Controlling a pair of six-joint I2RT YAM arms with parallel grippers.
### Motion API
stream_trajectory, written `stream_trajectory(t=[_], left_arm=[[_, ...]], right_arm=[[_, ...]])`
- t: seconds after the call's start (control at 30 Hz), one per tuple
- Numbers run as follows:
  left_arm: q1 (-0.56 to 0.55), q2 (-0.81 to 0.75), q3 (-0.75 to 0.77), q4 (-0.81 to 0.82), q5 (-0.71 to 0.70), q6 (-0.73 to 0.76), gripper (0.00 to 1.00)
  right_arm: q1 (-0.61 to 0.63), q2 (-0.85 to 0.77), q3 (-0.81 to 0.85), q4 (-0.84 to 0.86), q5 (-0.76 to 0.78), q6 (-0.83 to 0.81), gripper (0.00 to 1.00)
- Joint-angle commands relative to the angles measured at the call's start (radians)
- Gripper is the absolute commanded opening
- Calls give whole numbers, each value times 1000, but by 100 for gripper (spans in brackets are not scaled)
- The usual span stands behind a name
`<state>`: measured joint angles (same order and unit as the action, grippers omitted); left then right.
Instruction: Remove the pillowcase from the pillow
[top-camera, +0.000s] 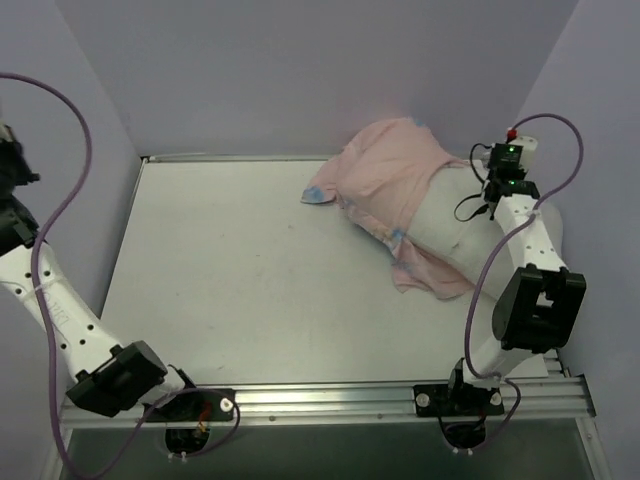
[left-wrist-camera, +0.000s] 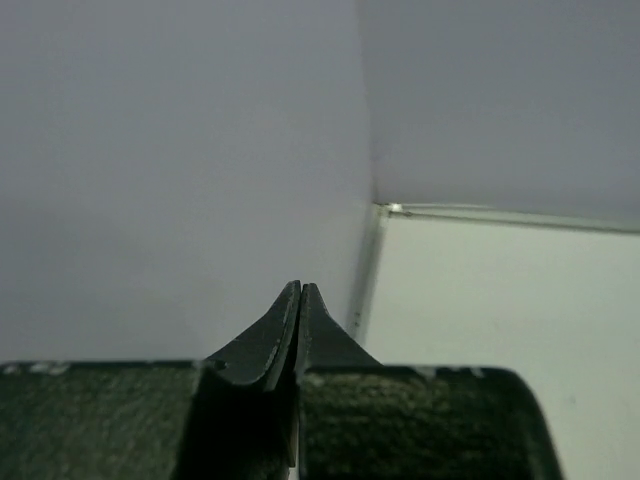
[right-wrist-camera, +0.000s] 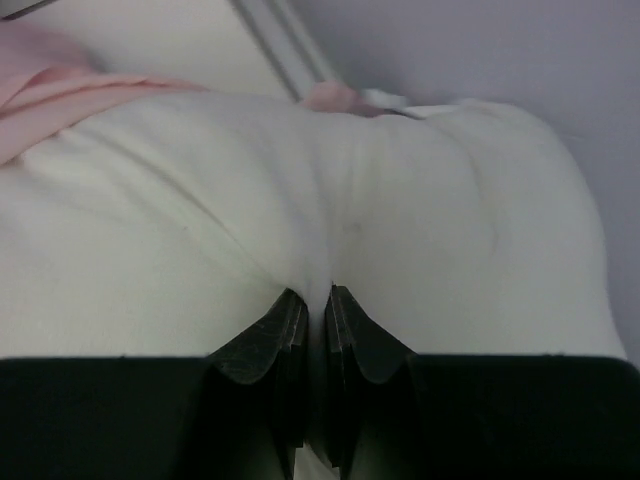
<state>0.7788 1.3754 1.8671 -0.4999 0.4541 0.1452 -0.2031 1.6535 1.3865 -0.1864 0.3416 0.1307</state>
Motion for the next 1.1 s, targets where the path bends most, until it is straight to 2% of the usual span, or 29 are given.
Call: stream_trajectory(t=[0.0, 0.03, 0.07, 0.1, 0.17, 0.23, 0.3, 0.4, 0.5, 0.57, 0.67, 0.8, 0.97, 1.07], left_arm=[[-289, -7, -87, -188, 91, 245, 2], [-385, -7, -123, -234, 52, 282, 11], [-467, -12, -169, -265, 31, 306, 44], [-612, -16, -216, -264, 43, 338, 62], [-732, -35, -357, -208, 51, 352, 94], [-855, -21, -428, -175, 54, 375, 94], [-891, 16, -430, -163, 78, 348, 94], [-929, 108, -393, -187, 118, 289, 94], [-1025, 186, -402, -236, 126, 292, 94], [-1143, 204, -453, -173, 65, 292, 94], [-1226, 283, -548, -25, 3, 213, 94], [-1236, 474, -468, 1, -32, 35, 94], [-1239, 573, -407, 78, -158, -126, 94], [-1239, 622, -376, 116, -131, -241, 94]], right_arm=[[235, -84, -21, -64, -107, -20, 0], [261, -86, -46, -70, -127, 1, 0], [283, -96, -58, -58, -200, 12, 0], [284, -106, -72, -44, -234, 21, 0], [287, -138, -92, -28, -251, 18, 0], [288, -146, -81, -48, -308, -15, 0], [298, -144, -63, -97, -485, -69, 0], [382, -170, -121, -81, -600, -60, 0], [410, -193, -187, -22, -706, 25, 0], [410, -199, -201, 22, -717, 59, 0], [410, -195, -199, 51, -682, 99, 0], [412, -158, -161, 9, -630, 95, 0], [427, -156, -153, -5, -619, 95, 0], [429, -162, -155, -2, -618, 96, 0]])
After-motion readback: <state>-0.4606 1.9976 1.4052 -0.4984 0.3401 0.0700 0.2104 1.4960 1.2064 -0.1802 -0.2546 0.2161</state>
